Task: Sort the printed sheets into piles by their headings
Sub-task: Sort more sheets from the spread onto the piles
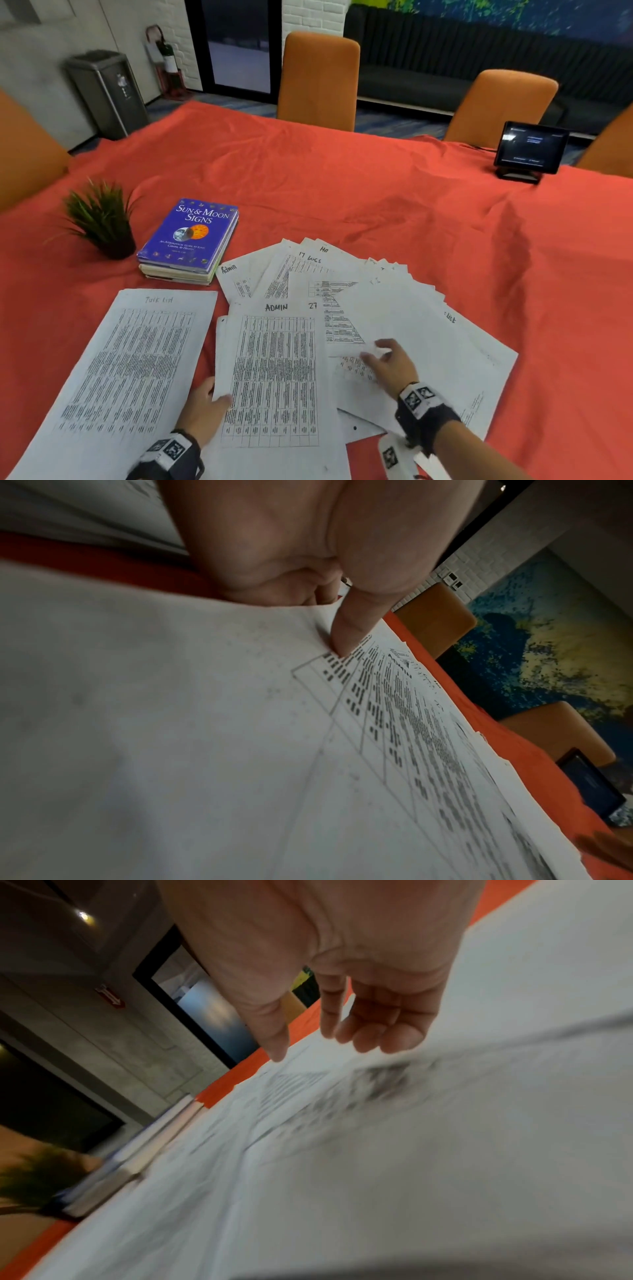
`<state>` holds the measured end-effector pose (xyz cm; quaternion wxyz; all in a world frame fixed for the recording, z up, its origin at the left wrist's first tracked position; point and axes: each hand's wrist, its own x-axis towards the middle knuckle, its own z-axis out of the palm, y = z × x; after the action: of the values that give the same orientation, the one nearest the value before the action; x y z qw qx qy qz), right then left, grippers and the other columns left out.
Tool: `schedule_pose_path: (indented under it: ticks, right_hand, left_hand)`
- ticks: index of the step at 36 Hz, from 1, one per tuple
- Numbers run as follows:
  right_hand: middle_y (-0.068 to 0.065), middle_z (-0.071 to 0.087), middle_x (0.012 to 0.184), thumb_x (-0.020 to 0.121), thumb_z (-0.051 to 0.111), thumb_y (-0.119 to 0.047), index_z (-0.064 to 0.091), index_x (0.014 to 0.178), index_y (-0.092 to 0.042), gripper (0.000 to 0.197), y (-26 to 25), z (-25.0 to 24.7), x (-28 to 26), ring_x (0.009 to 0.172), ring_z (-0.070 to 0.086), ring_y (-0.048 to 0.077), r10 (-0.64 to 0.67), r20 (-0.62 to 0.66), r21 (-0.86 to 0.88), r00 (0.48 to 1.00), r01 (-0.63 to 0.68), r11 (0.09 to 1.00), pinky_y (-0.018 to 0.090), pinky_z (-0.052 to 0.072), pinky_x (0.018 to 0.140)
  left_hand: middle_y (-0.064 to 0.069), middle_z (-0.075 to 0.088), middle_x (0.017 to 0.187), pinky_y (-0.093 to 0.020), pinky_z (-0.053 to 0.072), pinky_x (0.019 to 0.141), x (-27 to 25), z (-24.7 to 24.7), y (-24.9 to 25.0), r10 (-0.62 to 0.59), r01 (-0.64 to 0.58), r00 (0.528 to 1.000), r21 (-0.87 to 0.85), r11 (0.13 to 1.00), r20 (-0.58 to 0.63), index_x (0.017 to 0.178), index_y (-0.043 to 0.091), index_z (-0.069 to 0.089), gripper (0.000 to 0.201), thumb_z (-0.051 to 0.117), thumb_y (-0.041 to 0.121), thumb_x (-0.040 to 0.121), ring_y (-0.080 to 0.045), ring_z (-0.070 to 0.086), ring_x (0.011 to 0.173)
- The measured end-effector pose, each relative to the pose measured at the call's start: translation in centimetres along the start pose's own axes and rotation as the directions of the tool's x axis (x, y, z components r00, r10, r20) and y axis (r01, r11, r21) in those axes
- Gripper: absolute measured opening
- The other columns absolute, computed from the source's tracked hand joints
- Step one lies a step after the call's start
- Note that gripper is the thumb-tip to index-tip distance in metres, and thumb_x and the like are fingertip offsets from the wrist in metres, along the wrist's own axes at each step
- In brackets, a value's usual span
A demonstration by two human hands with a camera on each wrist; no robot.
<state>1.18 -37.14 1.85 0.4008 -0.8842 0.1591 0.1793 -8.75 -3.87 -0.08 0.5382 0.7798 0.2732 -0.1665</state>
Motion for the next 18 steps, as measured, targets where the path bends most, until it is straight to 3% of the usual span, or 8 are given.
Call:
schedule_pose_path:
  ticks: [3,7,13,18]
  right_hand:
    - [0.012,0.065,0.103,0.076,0.077,-0.043,0.050,0.124,-0.019,0.060,1.9,-3.9,1.8,0.089,0.063,0.026,0.064,-0.122,-0.089,0.990,-0.075,0.993,0.029,0.047,0.077]
    - [0.018,0.051,0.129,0.066,0.083,-0.048,0.044,0.136,-0.018,0.085,5.0,-8.3,3.7,0.110,0.058,0.036,0.206,-0.208,-0.203,0.956,-0.248,0.947,0.046,0.051,0.094]
    - [0.017,0.040,0.134,0.051,0.084,-0.063,0.033,0.144,-0.025,0.113,8.7,-12.2,4.2,0.123,0.046,0.041,0.335,-0.280,-0.359,0.900,-0.422,0.832,0.050,0.047,0.099]
    - [0.017,0.036,0.141,0.044,0.086,-0.066,0.022,0.149,-0.027,0.129,10.2,-13.5,4.4,0.126,0.044,0.041,0.395,-0.240,-0.360,0.887,-0.459,0.812,0.050,0.046,0.099]
  left_hand:
    - [0.002,0.068,0.100,-0.028,0.048,0.082,0.0,0.1,0.1,0.008,-0.007,1.000,0.011,1.000,-0.008,0.109,0.019,0.057,0.021,0.056,0.006,0.092,-0.014,0.065,0.092]
    - [0.003,0.069,0.098,-0.031,0.050,0.083,0.1,0.2,0.2,0.006,-0.005,1.000,0.029,1.000,-0.016,0.106,0.019,0.058,0.019,0.056,0.007,0.092,-0.016,0.066,0.092]
    - [0.005,0.068,0.096,-0.031,0.050,0.084,0.0,0.4,0.5,-0.007,0.008,1.000,0.040,0.999,-0.020,0.102,0.022,0.058,0.019,0.057,0.007,0.091,-0.016,0.066,0.092]
    - [0.009,0.066,0.089,-0.022,0.047,0.067,-0.2,0.6,0.8,0.012,-0.009,0.999,0.051,0.999,-0.047,0.088,0.031,0.054,0.027,0.056,0.003,0.091,-0.010,0.064,0.083]
